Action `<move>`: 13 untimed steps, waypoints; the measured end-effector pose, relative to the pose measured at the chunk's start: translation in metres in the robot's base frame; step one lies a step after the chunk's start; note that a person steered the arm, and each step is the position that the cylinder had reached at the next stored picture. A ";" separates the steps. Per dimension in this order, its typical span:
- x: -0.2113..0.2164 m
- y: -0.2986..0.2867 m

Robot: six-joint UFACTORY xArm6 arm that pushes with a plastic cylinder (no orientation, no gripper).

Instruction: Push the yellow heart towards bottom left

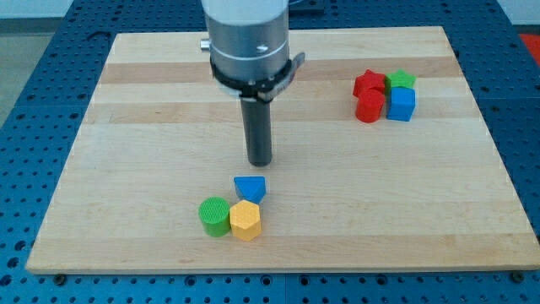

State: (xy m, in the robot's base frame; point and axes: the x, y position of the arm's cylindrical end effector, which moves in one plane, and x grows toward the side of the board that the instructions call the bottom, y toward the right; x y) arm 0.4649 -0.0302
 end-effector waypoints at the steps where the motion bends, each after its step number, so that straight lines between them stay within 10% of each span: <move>1: -0.048 0.009; 4: -0.253 0.023; 8: -0.112 -0.057; 11: -0.135 -0.040; 13: -0.055 -0.055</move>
State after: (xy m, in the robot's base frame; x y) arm 0.4098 -0.0852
